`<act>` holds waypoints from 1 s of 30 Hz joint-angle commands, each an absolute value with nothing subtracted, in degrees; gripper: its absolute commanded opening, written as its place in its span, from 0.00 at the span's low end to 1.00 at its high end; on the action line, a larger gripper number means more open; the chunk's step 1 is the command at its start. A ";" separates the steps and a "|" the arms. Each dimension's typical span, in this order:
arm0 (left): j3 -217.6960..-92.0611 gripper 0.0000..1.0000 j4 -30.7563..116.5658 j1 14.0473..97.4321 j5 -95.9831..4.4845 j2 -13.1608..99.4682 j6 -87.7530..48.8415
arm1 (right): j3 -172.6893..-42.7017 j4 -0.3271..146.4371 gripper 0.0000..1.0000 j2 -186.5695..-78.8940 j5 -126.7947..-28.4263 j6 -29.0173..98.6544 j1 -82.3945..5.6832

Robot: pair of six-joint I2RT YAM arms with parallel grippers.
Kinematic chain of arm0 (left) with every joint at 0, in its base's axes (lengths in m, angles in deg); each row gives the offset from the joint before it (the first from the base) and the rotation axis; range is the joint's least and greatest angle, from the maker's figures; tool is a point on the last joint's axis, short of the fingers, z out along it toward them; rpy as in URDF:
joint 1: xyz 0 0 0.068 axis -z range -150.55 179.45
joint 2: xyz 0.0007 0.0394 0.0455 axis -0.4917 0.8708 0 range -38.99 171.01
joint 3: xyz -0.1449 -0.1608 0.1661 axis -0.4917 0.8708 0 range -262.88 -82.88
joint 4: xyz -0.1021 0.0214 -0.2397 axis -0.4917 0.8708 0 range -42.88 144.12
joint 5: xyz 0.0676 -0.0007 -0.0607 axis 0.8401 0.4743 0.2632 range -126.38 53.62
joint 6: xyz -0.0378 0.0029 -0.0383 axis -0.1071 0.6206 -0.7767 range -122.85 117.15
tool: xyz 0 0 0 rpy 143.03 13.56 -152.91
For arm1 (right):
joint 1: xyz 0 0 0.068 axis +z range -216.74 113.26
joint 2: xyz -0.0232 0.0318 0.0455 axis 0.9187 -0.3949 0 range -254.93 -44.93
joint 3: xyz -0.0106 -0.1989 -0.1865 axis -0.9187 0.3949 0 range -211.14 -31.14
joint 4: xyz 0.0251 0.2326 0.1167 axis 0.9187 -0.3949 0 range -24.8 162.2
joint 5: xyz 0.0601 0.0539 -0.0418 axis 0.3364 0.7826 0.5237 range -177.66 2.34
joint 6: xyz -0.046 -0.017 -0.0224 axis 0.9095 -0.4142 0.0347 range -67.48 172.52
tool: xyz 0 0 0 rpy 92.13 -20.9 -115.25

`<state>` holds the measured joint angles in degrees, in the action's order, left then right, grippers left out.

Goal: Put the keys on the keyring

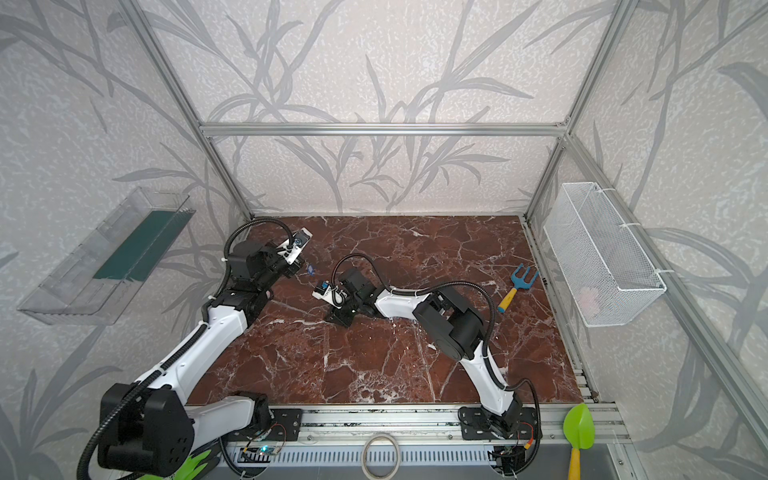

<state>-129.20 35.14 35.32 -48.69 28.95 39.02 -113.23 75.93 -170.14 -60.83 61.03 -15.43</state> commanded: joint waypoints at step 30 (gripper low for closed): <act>-128.67 0.00 32.97 35.01 -50.94 28.88 38.90 | -113.25 74.69 0.14 -172.00 -63.31 63.43 -15.32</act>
<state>-128.77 34.74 35.32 -49.98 28.98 39.00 -114.56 74.51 -172.56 -63.43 63.11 -15.43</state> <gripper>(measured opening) 0.048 0.150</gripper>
